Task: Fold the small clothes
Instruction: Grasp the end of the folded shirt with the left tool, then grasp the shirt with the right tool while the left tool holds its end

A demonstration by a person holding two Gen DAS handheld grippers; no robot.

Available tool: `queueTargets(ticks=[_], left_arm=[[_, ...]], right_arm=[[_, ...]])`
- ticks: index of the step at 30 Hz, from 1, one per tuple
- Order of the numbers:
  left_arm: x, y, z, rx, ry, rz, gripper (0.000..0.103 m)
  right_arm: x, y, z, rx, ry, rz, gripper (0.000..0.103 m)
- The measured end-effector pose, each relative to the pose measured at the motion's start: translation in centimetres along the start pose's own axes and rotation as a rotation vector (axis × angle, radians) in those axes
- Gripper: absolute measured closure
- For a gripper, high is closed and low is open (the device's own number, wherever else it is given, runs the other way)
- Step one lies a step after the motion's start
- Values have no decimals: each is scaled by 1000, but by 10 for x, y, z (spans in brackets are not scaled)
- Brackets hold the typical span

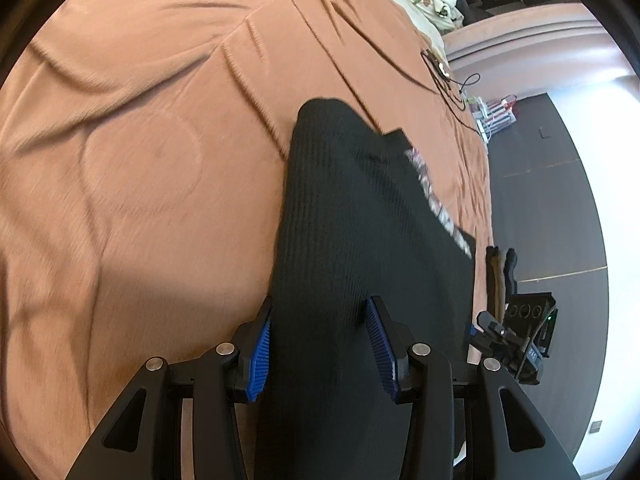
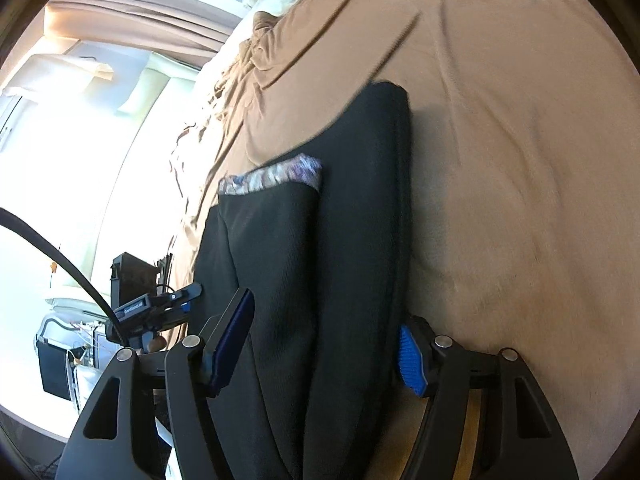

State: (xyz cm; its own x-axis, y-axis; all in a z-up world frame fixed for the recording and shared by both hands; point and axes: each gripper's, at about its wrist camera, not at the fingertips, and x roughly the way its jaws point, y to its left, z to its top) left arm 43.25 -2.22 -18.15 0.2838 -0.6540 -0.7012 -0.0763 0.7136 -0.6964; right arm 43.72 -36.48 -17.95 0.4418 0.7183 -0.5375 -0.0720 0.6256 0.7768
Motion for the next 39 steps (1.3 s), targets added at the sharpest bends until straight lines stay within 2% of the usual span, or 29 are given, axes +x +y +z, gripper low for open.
queueTargets(ticks=[8, 14, 16, 20, 22, 25, 30, 39], left_arm=[[9, -4, 26, -1, -13, 7, 58], [21, -6, 48, -6, -22, -6, 58], [25, -7, 54, -9, -28, 5, 64], [28, -10, 58, -6, -33, 38, 78], [23, -9, 56, -11, -43, 33, 89], [9, -12, 53, -1, -68, 1, 94], [-11, -24, 46, 29, -100, -10, 96], [-54, -58, 21, 103, -160, -67, 97]], right_arm=[[26, 8, 22, -30, 9, -13, 40], [40, 12, 36, -8, -6, -64, 64], [45, 15, 39, -6, -4, -93, 72], [55, 31, 41, -43, -2, -139, 82], [55, 41, 40, -73, -3, -167, 88], [46, 63, 35, -136, -21, -209, 91], [35, 110, 26, -227, -69, -223, 91], [16, 165, -1, -308, -131, -235, 91]])
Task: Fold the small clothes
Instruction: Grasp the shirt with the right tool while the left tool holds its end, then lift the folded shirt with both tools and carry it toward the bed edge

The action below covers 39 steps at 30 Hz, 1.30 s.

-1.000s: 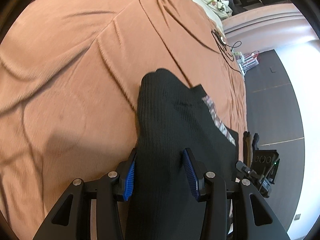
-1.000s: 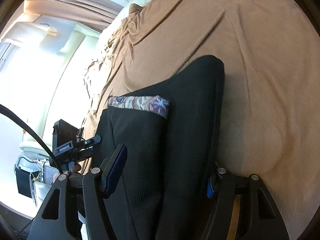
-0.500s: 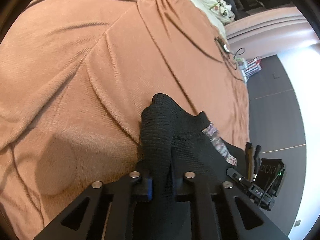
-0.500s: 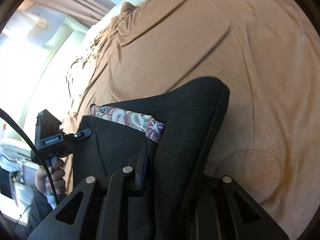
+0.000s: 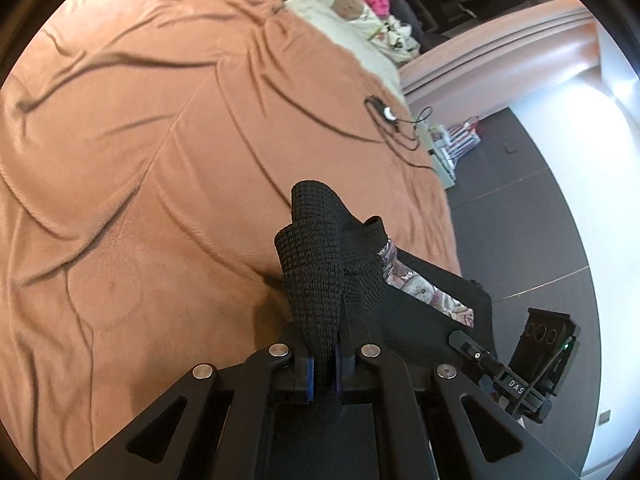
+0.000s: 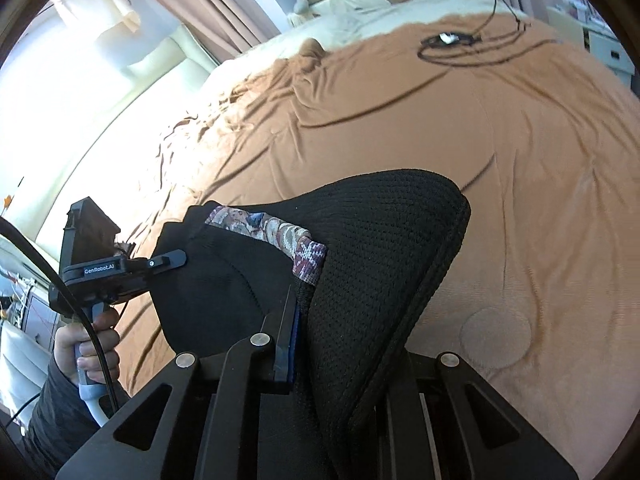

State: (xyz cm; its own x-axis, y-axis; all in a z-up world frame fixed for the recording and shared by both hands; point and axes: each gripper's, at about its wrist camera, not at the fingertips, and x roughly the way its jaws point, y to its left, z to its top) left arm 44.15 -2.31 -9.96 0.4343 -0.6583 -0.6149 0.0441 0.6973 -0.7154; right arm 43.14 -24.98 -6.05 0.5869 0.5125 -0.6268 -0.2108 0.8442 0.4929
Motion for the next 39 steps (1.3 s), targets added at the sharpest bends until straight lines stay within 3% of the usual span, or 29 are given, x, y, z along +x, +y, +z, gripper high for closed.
queueTargets(ticks=[12, 20, 39], left_arm=[[-94, -52, -27, 85, -131, -57, 97], [-170, -81, -53, 135, -234, -81, 97], [-376, -135, -120, 205, -516, -31, 98]], right_arm=[[-97, 46, -37, -101, -127, 20, 92], [-172, 89, -81, -195, -218, 33, 92], [-283, 196, -164, -446, -359, 186, 92]])
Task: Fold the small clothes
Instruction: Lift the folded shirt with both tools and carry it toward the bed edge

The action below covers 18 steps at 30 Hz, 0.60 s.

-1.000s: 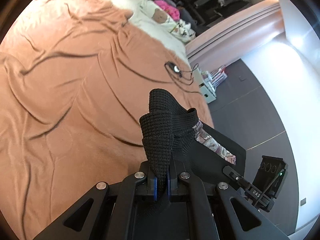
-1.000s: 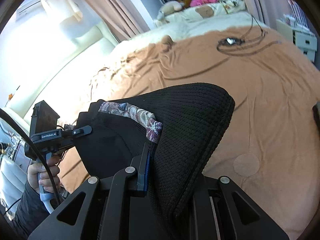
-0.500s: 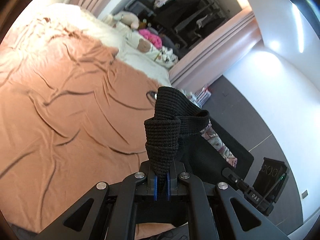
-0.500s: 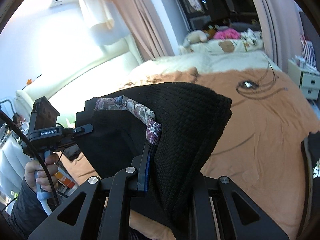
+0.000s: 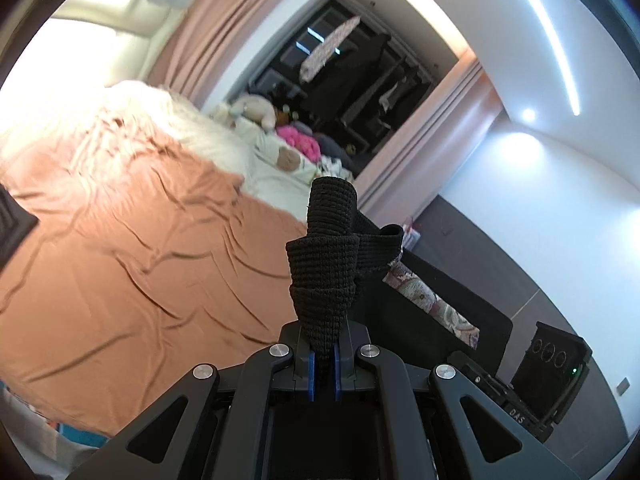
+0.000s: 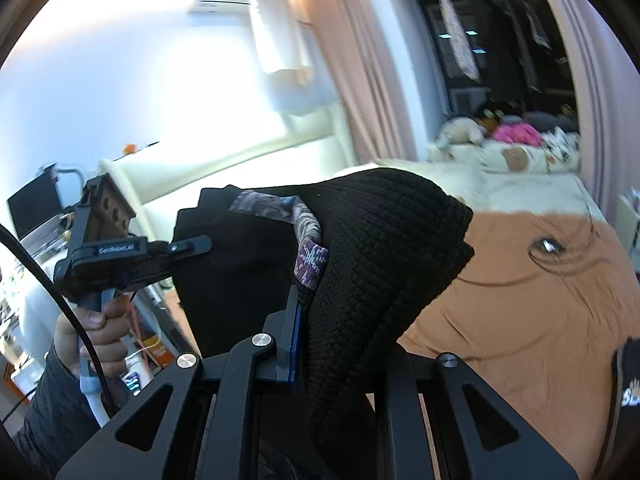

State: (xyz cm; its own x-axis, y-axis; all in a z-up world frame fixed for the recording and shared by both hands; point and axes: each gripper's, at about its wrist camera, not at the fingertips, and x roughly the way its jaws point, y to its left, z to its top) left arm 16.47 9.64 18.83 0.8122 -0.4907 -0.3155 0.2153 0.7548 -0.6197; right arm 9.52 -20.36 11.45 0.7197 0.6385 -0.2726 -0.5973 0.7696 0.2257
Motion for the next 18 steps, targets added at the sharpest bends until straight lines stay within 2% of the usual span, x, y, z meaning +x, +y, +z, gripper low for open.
queueTargets(ticks=[7, 12, 18], left_arm=[[-51, 10, 18, 7, -87, 30, 98], [-80, 36, 21, -27, -140, 47, 98], [-97, 74, 26, -55, -170, 66, 98]], right_arm=[[-4, 15, 1, -67, -8, 77, 92], [34, -13, 10, -81, 15, 113, 92], [60, -5, 22, -124, 54, 133, 92]])
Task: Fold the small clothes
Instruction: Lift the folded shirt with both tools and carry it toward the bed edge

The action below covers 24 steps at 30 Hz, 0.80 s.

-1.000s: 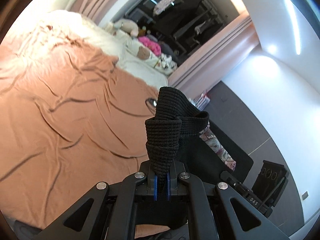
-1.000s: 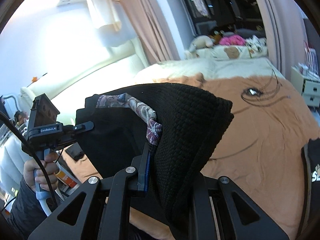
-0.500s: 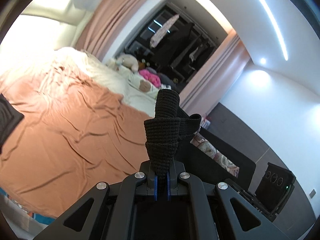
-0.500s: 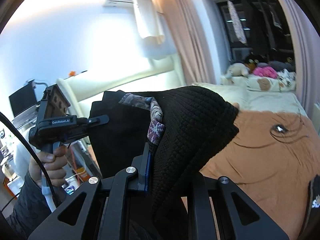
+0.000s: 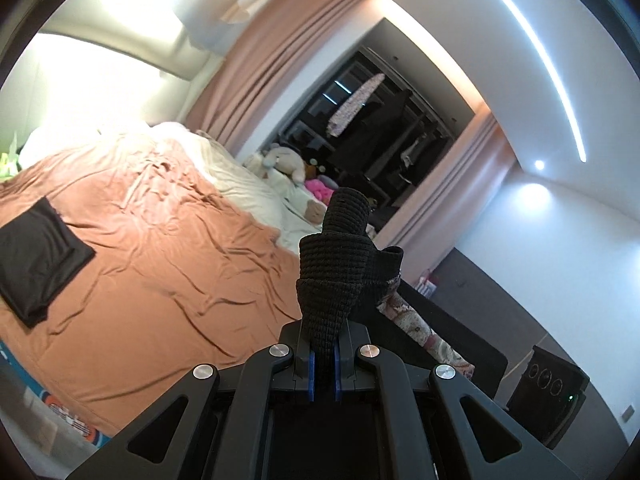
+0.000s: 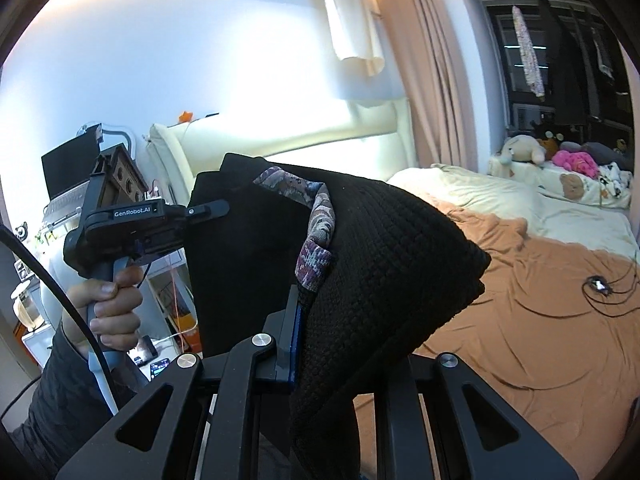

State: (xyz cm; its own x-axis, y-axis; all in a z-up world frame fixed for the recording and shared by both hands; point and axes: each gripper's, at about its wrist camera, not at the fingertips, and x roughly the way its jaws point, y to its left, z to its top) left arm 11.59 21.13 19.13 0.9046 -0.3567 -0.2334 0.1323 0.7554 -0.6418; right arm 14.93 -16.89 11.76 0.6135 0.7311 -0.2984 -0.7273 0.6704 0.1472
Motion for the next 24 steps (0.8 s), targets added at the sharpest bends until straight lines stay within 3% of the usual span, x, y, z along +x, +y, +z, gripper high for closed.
queueTargets(ticks=[11, 24], left_arm=[[-21, 92, 29, -36, -24, 57, 98], [-48, 213, 122, 18, -82, 232, 98]], right_arm=[[54, 11, 15, -66, 56, 63, 92], [161, 32, 68, -169, 90, 170, 92]])
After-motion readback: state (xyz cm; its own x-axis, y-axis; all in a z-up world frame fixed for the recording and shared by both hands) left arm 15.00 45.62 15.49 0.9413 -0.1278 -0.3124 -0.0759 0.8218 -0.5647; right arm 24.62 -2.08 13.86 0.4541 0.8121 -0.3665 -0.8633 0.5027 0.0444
